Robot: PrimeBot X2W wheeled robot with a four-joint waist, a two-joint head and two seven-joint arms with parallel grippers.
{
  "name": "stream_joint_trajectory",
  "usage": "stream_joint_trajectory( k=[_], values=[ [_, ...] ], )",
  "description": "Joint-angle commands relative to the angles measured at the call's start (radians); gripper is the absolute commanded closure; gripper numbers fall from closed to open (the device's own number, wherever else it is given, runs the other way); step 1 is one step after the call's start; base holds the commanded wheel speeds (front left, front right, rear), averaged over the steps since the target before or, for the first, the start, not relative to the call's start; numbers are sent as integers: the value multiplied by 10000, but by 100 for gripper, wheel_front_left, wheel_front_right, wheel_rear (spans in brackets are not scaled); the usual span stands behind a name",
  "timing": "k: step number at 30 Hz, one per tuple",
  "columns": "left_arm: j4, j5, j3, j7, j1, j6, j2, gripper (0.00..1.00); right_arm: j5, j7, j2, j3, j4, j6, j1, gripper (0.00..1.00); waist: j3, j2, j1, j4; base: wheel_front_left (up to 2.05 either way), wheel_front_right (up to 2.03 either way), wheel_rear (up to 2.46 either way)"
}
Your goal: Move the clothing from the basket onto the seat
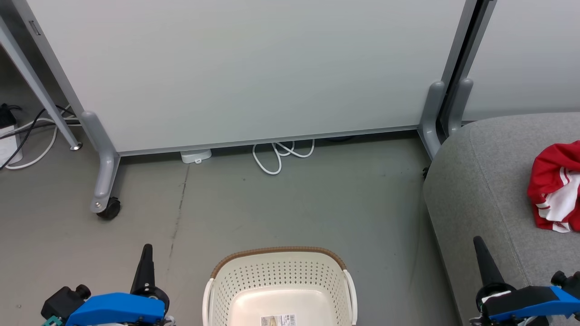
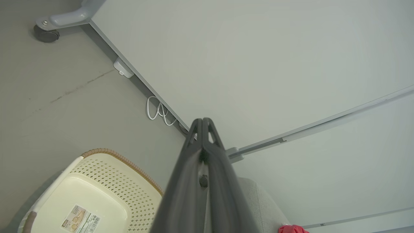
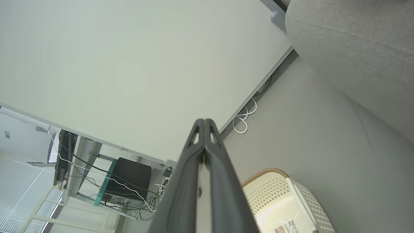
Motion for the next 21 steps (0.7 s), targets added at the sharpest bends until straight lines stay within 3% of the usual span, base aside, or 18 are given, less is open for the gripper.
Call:
stream_joint_trajectory(
  k=[1,21],
  values=[
    [-157,-201,110,60,-260,-15,20,100,232,48,-86,-13,-87,4,-288,100,2,0,-1,-6,0,0,0],
    [-450,-2042,482,587,-444,-20,-20,100,2286,331,-107,-17,-61,5,-516,100,42,0,-1,-158,0,0,0]
  ],
)
